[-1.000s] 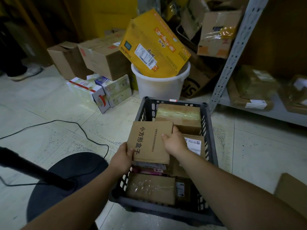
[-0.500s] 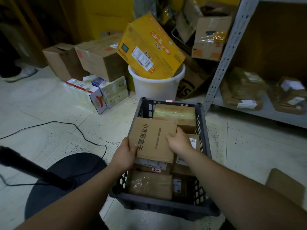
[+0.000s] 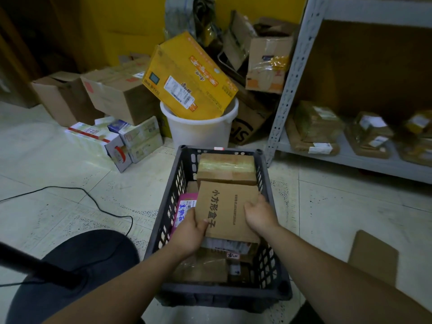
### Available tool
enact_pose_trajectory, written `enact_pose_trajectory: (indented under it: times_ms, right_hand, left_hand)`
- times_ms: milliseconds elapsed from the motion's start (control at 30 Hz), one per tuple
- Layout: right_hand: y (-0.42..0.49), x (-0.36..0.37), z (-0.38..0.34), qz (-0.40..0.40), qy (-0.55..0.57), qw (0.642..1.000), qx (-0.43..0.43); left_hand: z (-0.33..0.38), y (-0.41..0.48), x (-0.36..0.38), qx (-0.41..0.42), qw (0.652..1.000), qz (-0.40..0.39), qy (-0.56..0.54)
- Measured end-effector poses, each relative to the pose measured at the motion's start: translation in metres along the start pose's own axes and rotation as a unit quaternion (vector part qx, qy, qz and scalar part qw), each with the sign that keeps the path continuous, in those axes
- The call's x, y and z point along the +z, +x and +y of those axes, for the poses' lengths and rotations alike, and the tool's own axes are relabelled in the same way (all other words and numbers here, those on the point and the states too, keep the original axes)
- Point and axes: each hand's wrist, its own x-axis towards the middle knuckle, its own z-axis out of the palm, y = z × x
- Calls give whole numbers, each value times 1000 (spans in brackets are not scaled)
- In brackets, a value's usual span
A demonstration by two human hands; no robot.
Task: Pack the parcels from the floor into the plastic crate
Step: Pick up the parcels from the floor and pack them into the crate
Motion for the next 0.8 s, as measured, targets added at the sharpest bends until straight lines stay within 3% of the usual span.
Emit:
enact_pose_trajectory:
  times_ms: [500,800]
  right_hand:
    - [18,56,-49,-97,79,990,-61]
    - [26,63,-43,-124,58,989,-49]
  left_hand:
    - [-33,30,-56,-53,985,161,-24]
    - [-45,47,-48,-71,988,133,41]
